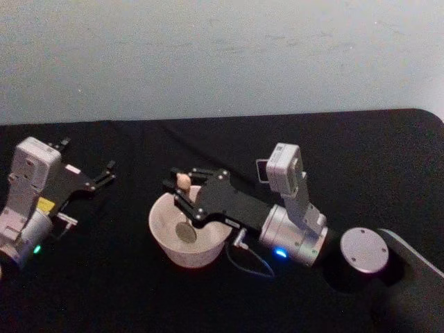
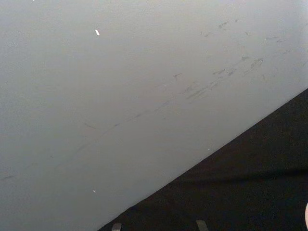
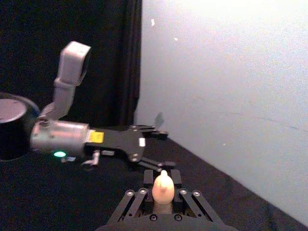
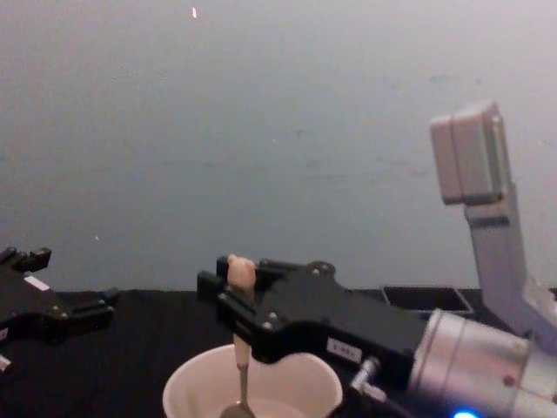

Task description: Pick up the stirring spoon with one hand, stir inside the cup, then place it back in its original position.

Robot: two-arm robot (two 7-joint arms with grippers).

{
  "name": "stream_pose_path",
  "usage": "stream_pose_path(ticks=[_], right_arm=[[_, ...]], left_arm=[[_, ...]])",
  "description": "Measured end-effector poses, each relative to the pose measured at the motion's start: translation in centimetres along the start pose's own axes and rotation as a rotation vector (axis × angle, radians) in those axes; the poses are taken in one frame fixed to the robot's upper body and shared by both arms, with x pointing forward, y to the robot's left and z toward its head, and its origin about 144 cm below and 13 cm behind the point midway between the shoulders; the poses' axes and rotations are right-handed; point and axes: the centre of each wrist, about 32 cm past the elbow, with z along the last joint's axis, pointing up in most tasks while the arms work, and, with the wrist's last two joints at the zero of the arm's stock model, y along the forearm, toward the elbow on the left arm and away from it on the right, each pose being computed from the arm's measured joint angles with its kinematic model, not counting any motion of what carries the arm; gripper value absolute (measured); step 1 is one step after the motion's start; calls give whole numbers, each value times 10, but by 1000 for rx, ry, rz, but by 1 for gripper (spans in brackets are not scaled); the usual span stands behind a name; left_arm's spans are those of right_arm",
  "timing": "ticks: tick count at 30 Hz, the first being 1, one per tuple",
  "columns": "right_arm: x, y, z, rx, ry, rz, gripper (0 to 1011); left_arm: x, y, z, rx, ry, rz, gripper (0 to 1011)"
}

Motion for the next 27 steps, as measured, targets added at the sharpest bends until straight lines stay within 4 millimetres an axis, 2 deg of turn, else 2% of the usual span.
stream_pose_path(ticks=[6,18,27], right_arm=[[10,8,-1,2,-9,-53,212],[19,7,-2,-9,-22,-90,212],[21,-5,-1,-18,-33,-101,212]], left_arm=[[0,0,0,0,0,0,1001],[0,0,0,0,0,0,1001],[0,0,0,0,0,0,1001]])
